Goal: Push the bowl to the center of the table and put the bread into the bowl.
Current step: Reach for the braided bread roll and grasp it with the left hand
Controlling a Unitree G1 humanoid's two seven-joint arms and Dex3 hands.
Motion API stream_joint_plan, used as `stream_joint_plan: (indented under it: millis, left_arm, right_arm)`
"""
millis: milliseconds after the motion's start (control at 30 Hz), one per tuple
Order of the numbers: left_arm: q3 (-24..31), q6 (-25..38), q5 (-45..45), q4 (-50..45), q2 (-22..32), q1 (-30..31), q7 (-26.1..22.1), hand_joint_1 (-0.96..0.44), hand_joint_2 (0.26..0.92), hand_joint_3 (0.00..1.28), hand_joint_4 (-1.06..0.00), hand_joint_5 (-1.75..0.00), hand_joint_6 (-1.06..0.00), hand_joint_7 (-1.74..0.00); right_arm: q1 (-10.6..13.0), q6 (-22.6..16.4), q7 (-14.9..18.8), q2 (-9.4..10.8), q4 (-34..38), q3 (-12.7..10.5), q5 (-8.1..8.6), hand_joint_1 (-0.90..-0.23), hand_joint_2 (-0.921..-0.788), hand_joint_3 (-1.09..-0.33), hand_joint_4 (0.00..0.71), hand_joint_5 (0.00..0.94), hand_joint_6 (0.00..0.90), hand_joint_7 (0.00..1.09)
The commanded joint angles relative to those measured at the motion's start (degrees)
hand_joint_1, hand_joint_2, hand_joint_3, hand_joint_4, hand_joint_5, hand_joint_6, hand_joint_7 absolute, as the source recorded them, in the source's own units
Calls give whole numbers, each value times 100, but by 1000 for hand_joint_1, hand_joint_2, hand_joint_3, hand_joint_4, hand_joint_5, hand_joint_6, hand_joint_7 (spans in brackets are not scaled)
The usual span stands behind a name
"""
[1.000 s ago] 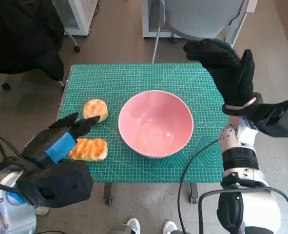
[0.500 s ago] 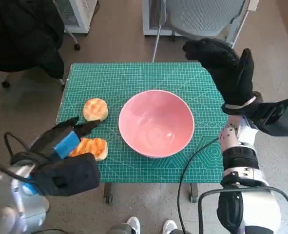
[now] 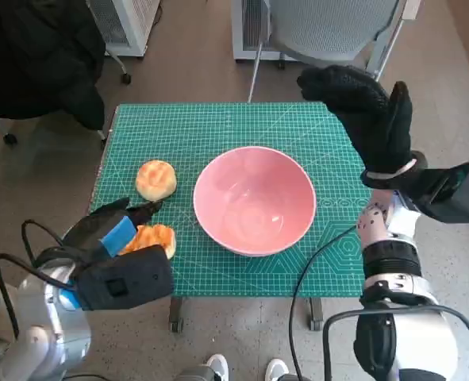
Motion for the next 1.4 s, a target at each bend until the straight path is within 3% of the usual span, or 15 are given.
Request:
stream_joint_plan:
  millis: [33, 700, 1100, 1267, 1400]
  left_arm:
    - [-164, -26, 359, 224, -123, -108, 50, -167, 711, 8, -214, -6, -412, -10]
    - [-345, -278, 1087, 1239, -715, -281, 127, -204, 740, 11, -219, -2, -427, -6]
    - [-438, -464, 1114, 1819, -793, -572, -118, -134, 741, 6, -231, -5, -438, -7]
    - [-437, -588, 1142, 1911, -781, -614, -160, -94, 742, 5, -281, -21, -473, -20]
    - [-351, -705, 1090, 1873, -783, -560, -107, -16, 762, 13, -447, -46, -553, -29]
  right_arm:
    - [138, 46, 66, -67, 53, 39, -30, -723, -921, -780, 197, 0, 254, 1]
    - [145, 99, 214, -71, 22, 33, 35, -722, -921, -781, 192, 0, 255, 1]
    - [151, 172, 360, -62, -30, -11, 108, -723, -921, -781, 191, 1, 258, 2]
    - [161, 187, 408, -51, -61, -28, 133, -723, -921, -782, 191, 0, 257, 2]
    - [170, 198, 441, -45, -75, -44, 148, -724, -921, -783, 190, 0, 256, 1]
